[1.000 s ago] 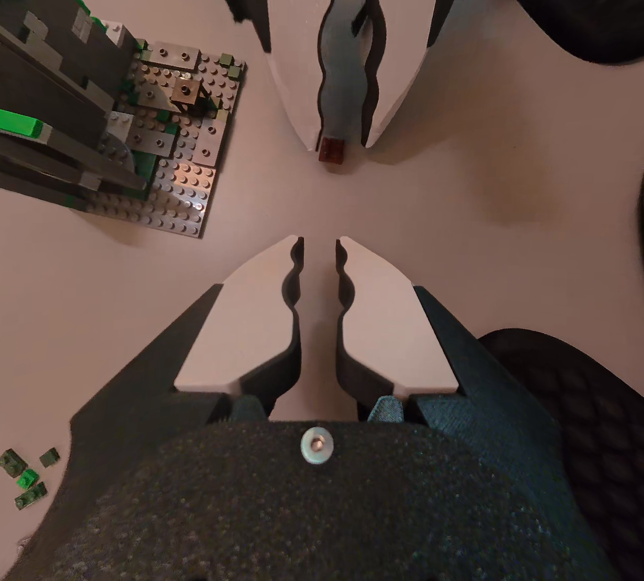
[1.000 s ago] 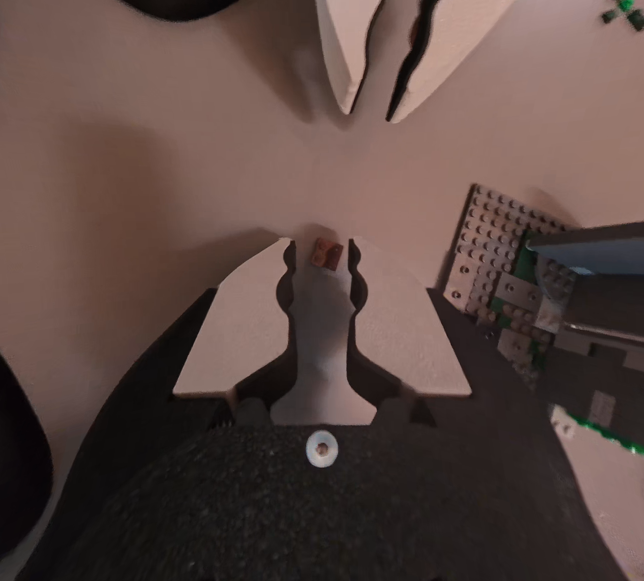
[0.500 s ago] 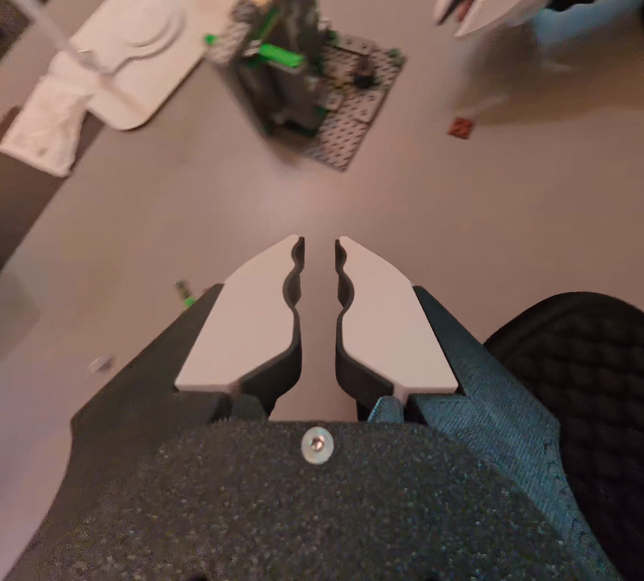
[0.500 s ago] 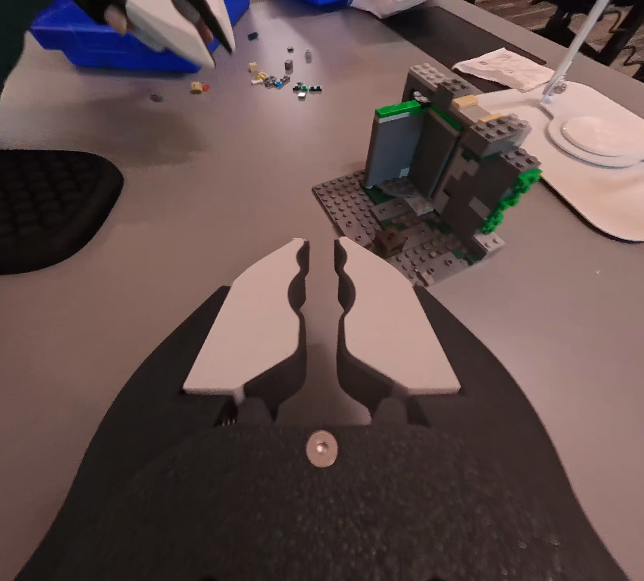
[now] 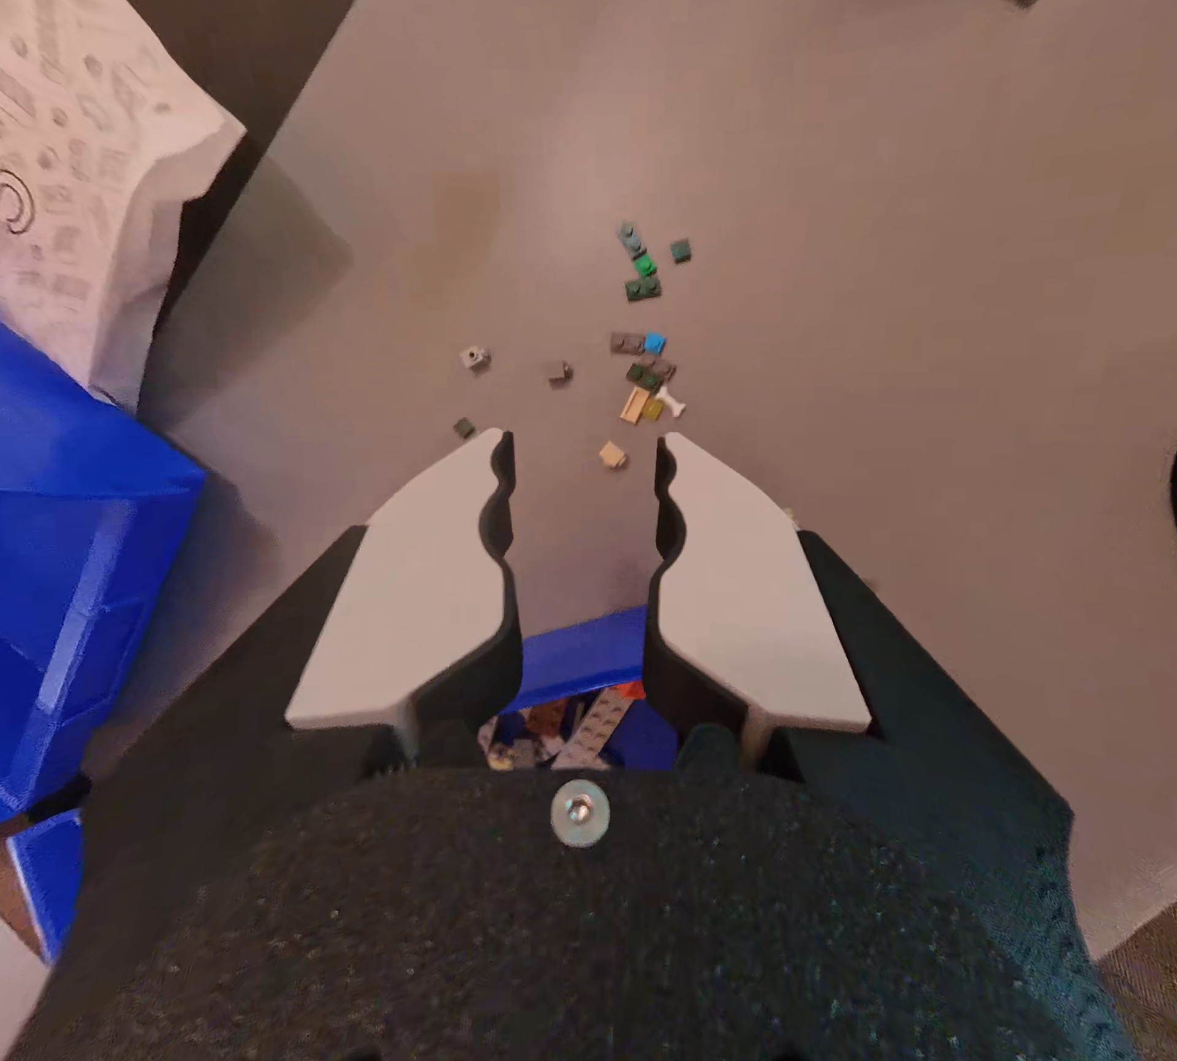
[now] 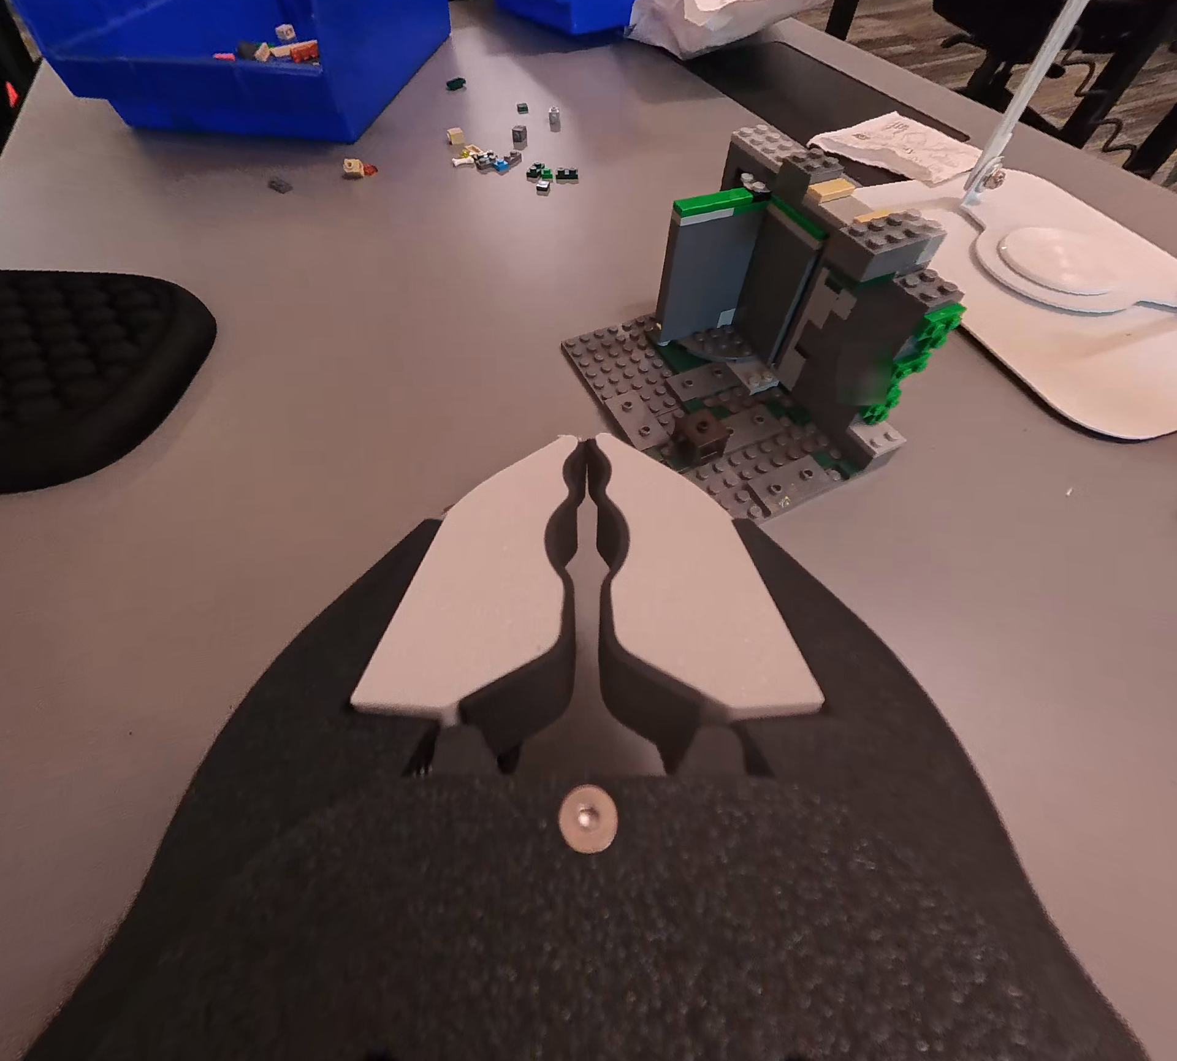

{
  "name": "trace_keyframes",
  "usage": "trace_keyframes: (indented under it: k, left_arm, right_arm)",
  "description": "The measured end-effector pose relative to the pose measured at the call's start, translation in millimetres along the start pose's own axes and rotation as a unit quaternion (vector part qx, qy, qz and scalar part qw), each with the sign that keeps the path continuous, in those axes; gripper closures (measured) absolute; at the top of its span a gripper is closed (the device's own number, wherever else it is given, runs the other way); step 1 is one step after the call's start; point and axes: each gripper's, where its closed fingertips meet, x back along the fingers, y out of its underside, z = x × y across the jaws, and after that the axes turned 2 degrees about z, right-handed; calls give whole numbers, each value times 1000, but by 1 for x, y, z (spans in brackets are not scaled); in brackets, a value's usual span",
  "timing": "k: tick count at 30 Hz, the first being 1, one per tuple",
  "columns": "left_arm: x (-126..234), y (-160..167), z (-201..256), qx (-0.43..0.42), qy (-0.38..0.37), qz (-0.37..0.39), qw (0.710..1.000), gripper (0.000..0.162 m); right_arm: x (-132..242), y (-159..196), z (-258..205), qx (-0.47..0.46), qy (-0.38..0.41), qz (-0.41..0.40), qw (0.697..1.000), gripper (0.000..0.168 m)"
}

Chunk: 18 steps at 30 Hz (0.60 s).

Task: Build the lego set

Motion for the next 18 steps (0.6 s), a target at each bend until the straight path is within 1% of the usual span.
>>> trace_keyframes:
  k: [4,7,12,16,18]
  left_arm:
    - [-2,16,-18,0,17,-31,999,113]
    - [-1,23,-32,6,15,-41,999,113]
    - [-2,43,-55,21,-1,-73,997,116]
    - [-3,54,-67,44,-2,-91,995,125]
    - [-3,60,-71,49,1,-119,992,126]
  right_arm:
    - [-1,3,-1,9,1,-7,1000,168]
    - [-2,6,-2,17,1,-13,1000,168]
    - [-4,10,-6,26,-5,-24,999,168]
    - [-6,14,-9,37,-9,-34,999,168]
    - [-7,16,-11,41,-11,-38,998,168]
